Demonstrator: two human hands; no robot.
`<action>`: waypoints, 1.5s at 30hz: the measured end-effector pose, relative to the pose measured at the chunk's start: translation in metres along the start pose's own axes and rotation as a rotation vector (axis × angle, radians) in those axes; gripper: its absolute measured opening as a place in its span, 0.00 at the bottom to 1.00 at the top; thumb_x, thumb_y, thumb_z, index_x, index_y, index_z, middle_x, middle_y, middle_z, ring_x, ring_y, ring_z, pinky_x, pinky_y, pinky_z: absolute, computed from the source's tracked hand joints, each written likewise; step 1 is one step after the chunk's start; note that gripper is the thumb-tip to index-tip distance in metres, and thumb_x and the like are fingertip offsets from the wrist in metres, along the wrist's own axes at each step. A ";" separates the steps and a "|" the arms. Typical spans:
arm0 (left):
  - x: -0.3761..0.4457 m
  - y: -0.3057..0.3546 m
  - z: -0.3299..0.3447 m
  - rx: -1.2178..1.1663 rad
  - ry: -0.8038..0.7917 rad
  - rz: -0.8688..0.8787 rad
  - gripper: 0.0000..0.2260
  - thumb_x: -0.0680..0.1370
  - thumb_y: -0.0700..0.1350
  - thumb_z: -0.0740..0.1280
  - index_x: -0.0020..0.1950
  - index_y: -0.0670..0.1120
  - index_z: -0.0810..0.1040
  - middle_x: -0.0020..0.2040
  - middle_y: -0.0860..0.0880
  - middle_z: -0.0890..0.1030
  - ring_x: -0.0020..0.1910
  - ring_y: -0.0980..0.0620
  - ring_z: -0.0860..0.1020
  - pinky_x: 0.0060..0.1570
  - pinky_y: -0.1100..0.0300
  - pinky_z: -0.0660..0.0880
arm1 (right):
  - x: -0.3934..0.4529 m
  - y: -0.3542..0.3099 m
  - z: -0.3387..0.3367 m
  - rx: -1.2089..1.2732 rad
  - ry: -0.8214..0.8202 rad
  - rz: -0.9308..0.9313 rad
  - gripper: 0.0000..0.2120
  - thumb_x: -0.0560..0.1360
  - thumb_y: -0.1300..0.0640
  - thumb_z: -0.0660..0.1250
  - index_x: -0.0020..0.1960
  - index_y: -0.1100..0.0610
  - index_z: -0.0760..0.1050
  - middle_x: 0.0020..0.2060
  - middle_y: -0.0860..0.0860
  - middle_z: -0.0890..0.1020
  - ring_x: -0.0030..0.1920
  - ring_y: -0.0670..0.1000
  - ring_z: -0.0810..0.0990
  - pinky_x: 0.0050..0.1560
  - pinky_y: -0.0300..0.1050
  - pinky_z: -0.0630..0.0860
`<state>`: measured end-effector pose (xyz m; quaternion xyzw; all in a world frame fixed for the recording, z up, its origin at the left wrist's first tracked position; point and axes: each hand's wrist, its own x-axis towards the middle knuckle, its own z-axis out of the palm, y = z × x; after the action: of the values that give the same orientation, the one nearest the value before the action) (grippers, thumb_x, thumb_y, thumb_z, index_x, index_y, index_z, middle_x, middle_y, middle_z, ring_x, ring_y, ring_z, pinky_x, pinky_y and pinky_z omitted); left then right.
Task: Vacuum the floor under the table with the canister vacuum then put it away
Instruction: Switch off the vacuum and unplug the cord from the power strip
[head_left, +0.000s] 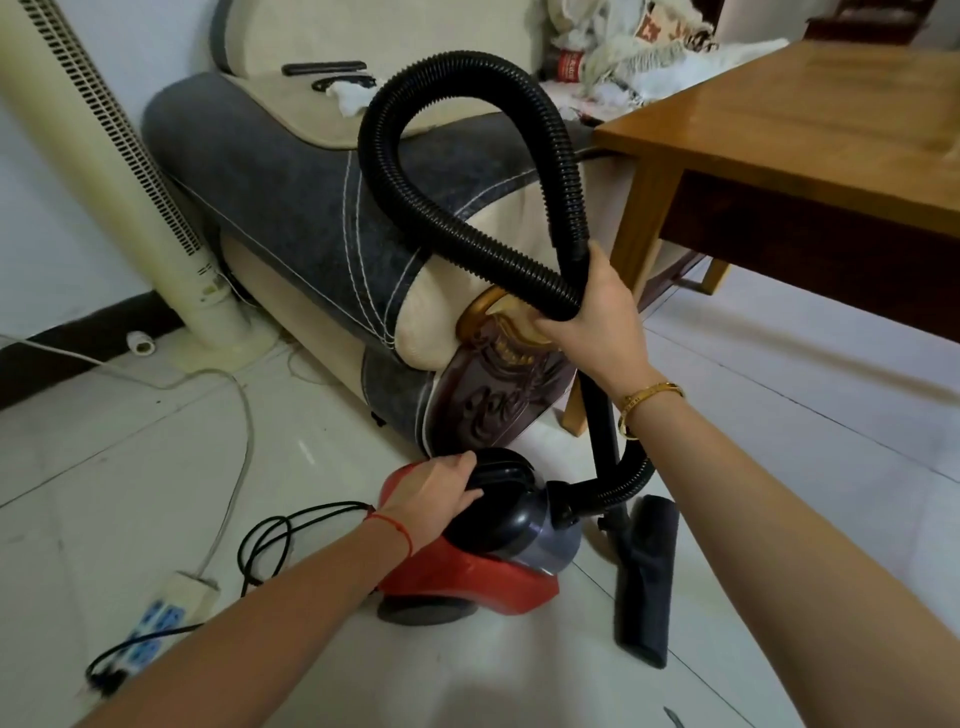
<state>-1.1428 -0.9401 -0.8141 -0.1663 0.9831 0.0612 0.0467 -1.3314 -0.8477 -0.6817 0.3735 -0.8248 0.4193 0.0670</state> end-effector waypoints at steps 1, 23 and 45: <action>-0.001 0.001 0.001 0.004 0.023 -0.005 0.14 0.82 0.52 0.58 0.61 0.43 0.68 0.54 0.46 0.77 0.52 0.48 0.77 0.47 0.57 0.73 | 0.001 0.000 -0.001 -0.012 -0.027 0.005 0.39 0.63 0.47 0.75 0.67 0.54 0.62 0.53 0.49 0.77 0.53 0.51 0.78 0.50 0.52 0.80; -0.097 -0.051 -0.008 -0.171 0.183 -0.196 0.23 0.81 0.53 0.57 0.75 0.46 0.62 0.70 0.47 0.69 0.68 0.51 0.68 0.65 0.60 0.65 | -0.061 -0.083 -0.001 -0.146 0.072 -0.444 0.29 0.78 0.51 0.63 0.74 0.63 0.60 0.74 0.58 0.64 0.75 0.54 0.61 0.76 0.48 0.57; -0.334 -0.208 0.046 -0.291 0.037 -0.975 0.27 0.79 0.49 0.64 0.75 0.43 0.61 0.72 0.45 0.67 0.69 0.49 0.67 0.65 0.57 0.67 | -0.213 -0.197 0.235 -0.154 -0.914 -0.592 0.16 0.80 0.51 0.61 0.63 0.59 0.73 0.56 0.56 0.80 0.58 0.56 0.76 0.55 0.47 0.72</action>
<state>-0.7559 -1.0216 -0.8442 -0.6115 0.7732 0.1655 0.0289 -0.9996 -0.9756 -0.7957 0.7277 -0.6579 0.1161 -0.1556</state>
